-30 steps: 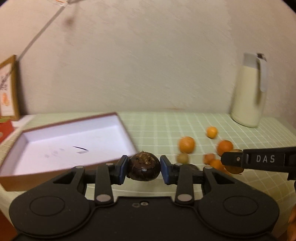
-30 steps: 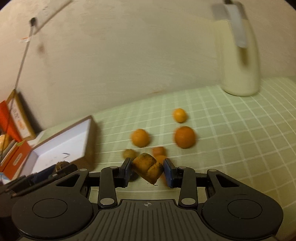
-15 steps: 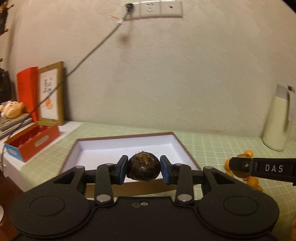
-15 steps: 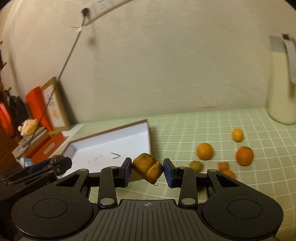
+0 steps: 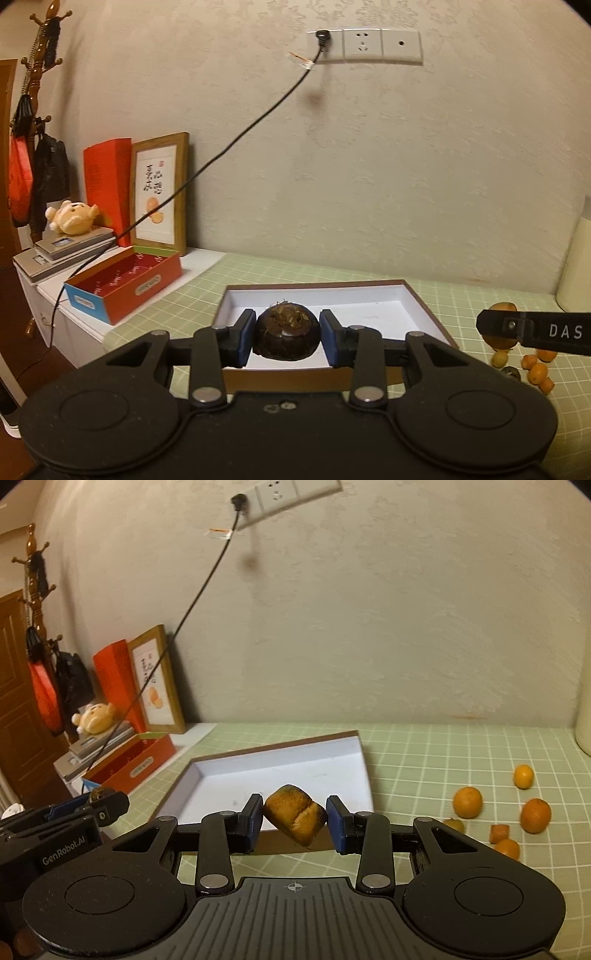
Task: Organize fruits
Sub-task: 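Grasp the brown fruit with the left tool while the right tool grasps the orange chunk, then open both tools to drop the brown fruit and orange chunk into the tray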
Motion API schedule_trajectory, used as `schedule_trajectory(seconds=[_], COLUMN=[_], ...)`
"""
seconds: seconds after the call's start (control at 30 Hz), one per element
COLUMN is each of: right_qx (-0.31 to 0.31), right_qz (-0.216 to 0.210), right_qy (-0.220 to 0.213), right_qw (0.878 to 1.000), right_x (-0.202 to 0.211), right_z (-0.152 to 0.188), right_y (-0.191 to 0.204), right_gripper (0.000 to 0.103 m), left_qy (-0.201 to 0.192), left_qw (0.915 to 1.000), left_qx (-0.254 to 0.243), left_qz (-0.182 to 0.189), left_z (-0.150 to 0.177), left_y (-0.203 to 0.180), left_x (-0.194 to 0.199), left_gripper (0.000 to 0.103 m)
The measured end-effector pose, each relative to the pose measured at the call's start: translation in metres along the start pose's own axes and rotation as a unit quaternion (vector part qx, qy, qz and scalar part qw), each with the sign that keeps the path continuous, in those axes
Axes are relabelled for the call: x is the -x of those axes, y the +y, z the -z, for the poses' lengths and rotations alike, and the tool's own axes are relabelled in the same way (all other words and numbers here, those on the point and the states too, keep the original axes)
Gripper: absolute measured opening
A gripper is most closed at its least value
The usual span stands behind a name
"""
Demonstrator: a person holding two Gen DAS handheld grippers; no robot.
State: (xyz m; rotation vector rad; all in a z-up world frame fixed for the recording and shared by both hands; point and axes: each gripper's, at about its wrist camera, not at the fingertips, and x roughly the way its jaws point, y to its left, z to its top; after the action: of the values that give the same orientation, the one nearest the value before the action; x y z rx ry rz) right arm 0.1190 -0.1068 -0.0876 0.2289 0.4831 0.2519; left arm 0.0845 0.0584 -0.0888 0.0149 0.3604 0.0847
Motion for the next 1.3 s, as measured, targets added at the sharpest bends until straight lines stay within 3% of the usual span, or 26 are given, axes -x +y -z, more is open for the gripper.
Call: schedule_trajectory(seconds=[0.8,1.3], right_qx=[0.006,-0.002], right_qz=[0.0,0.031], right_qy=[0.02,0.064], right_qw=[1.0,0.997], right_x=[-0.074,-0.133], right_z=[-0.019,-0.017], right_y=[-0.01,-0.04], right_gripper=[0.038,0.038], left_qy=[0.015,0.066], left_qw=[0.9997,0.9971], left_qx=[0.006,0.023], left_qz=[-0.02,-0.029], left_z=[-0.006,0.005], left_y=[0.026,0.03], left_x=[-0.059,-0.116], left_gripper=[0.028,0.028])
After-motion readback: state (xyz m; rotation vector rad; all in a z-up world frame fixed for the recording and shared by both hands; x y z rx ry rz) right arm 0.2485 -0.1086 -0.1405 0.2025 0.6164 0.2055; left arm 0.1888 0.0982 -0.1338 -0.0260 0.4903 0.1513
